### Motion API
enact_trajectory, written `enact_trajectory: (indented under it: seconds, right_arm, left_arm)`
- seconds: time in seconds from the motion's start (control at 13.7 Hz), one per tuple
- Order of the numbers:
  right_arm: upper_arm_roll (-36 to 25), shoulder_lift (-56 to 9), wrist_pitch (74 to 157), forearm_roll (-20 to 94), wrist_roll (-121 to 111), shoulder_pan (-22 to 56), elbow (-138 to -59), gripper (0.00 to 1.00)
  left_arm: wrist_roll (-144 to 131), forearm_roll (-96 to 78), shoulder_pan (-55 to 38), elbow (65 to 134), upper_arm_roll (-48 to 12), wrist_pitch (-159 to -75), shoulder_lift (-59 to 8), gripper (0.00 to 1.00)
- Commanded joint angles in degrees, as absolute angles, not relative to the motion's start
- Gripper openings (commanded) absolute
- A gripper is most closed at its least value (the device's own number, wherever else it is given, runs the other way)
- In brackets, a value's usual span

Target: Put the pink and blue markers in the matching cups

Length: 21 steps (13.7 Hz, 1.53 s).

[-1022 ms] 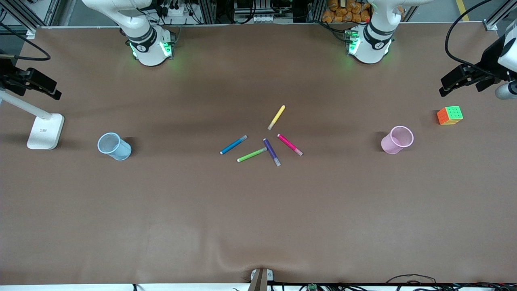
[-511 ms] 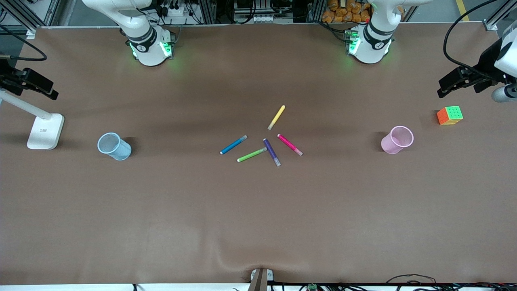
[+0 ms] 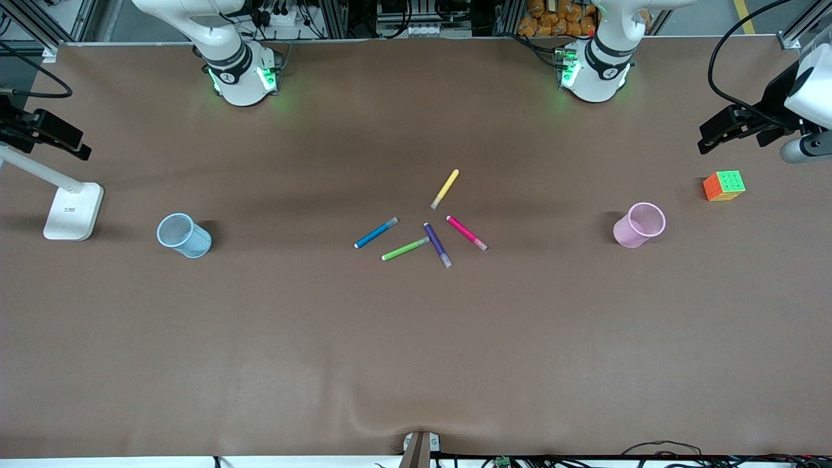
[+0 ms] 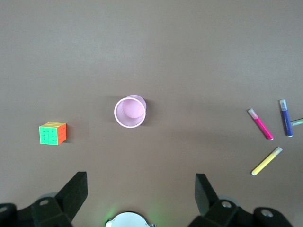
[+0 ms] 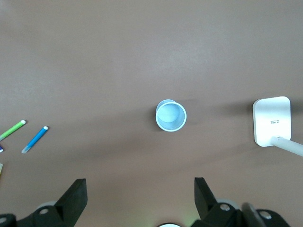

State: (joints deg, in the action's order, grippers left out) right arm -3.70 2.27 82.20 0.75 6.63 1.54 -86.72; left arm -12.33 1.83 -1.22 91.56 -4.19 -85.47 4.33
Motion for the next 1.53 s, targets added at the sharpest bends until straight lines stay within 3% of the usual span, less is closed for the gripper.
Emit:
enact_trajectory:
  seconds: [0.0, 1.46]
  right_arm:
    - [-3.5, 2.5, 81.6, 1.1, 5.9, 1.1, -86.5, 1.0]
    - [-3.5, 2.5, 82.0, 1.1, 6.1, 1.3, -86.4, 1.0]
  left_arm:
    - [-12.5, 3.2, -1.2, 89.9, -4.6, -84.1, 3.7, 1.0]
    - [-12.0, 3.2, -1.1, 89.9, -4.7, -84.4, 3.4, 1.0]
